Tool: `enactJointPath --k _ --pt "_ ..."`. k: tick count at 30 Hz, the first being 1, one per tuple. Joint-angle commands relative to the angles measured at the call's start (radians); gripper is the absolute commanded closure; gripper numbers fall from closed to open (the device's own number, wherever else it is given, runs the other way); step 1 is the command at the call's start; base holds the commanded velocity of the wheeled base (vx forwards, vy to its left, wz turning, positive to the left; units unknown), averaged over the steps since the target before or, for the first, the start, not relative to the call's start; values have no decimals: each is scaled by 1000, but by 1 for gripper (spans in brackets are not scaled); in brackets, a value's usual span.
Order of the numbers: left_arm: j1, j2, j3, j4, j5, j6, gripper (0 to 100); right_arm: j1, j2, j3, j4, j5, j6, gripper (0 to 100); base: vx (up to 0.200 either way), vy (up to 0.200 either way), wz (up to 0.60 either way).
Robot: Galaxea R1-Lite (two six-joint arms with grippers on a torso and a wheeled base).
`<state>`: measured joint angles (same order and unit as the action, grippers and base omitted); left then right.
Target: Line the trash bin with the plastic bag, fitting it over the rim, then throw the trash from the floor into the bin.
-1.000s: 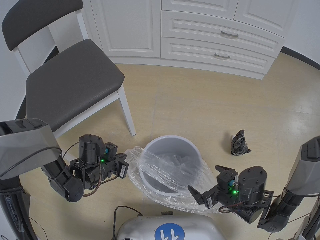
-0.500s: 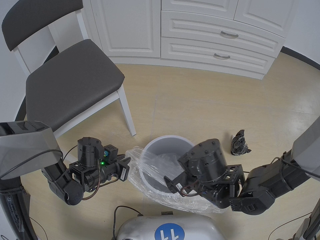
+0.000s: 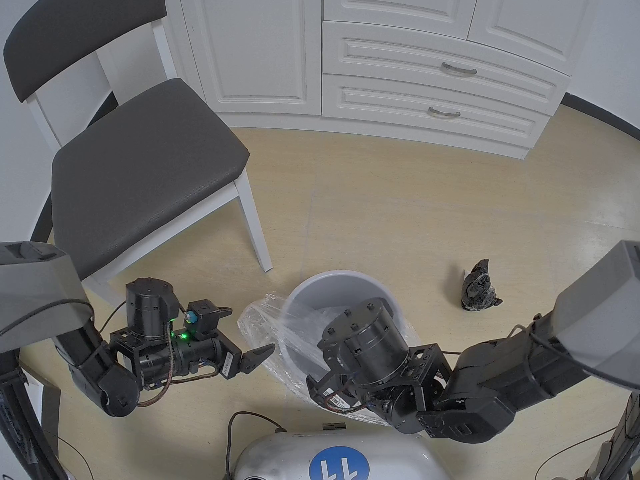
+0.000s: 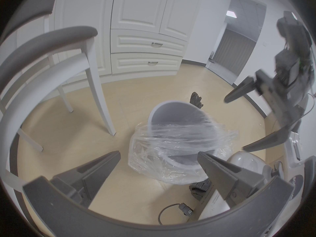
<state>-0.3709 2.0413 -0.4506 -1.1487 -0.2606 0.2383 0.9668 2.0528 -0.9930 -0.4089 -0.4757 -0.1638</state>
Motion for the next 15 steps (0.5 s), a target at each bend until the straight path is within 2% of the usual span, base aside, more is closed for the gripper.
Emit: enactJointPath --k 1,7,15 --pt "23 -105 49 1 -38 19 0 -33 92 -23 4 2 -11 0 0 0 0" --pt "21 -156 73 -2 -42 19 0 -62 176 -95 2 2 -11 0 0 0 0" --pt "21 -162 75 -2 -42 19 0 -63 216 -127 2 2 -13 0 0 0 0"
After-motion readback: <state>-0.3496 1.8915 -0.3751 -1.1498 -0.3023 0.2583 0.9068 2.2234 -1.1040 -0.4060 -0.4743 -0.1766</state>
